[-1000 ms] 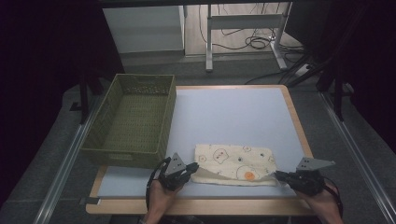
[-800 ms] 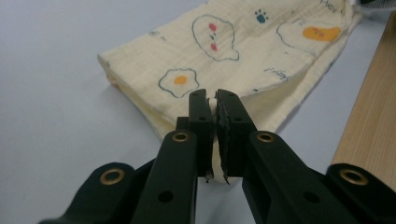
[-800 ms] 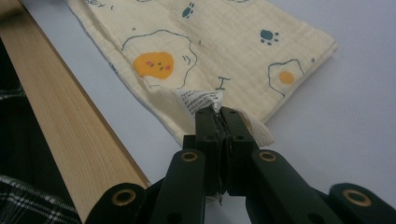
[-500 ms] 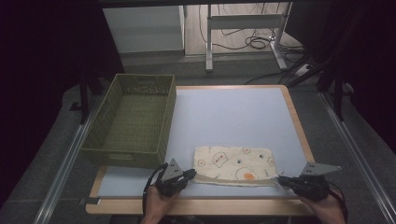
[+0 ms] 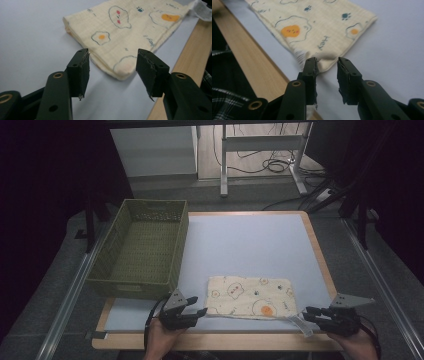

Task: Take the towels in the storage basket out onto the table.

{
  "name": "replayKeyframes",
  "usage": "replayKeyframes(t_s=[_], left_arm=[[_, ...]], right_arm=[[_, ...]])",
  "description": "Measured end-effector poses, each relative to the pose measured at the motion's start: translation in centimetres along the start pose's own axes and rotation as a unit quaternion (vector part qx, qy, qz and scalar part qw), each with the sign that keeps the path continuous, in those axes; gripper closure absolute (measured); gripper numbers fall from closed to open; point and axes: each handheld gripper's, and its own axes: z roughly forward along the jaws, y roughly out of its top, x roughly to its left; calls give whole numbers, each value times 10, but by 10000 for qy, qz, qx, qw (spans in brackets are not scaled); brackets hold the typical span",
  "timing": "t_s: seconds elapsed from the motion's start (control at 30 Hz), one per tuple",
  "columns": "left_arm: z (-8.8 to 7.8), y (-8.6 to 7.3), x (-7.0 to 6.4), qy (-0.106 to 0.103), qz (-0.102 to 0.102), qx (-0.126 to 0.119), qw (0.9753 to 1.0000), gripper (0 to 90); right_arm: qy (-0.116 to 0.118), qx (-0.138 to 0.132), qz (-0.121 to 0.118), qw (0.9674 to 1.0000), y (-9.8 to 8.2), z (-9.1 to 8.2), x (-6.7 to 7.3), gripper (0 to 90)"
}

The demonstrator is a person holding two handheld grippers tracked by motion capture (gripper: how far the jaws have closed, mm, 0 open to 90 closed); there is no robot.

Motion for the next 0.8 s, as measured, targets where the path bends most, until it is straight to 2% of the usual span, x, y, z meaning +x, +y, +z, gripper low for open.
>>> replayKeyframes(t_s=[0.13,0.27,0.37,0.5,0.63,0.67,0.7,0.8], left_arm=[[12,13,4,152,13,70,9999,447],[31,28,10,265,-31,165,9995,487],[45,38,15,355,-33,195,9992,506],[61,53,24,593,-97,208,9980,552],[75,61,34,841,-200,319,9957,612],[78,61,37,929,-217,364,9948,612],[80,61,40,966,-254,408,9942,632],[87,57,48,991,-350,520,9931,627]], right_arm=[[-87,-48,70,9999,10,5,-8,677],[-190,-47,71,9998,25,24,-20,681],[-252,-77,61,9996,32,31,-25,682],[-372,-147,67,9992,46,45,-35,682],[-574,-118,84,9982,58,67,-46,693],[-574,-118,84,9982,58,67,-46,693],[-614,-96,122,9980,60,75,-50,702],[-622,-63,120,9980,59,82,-53,702]])
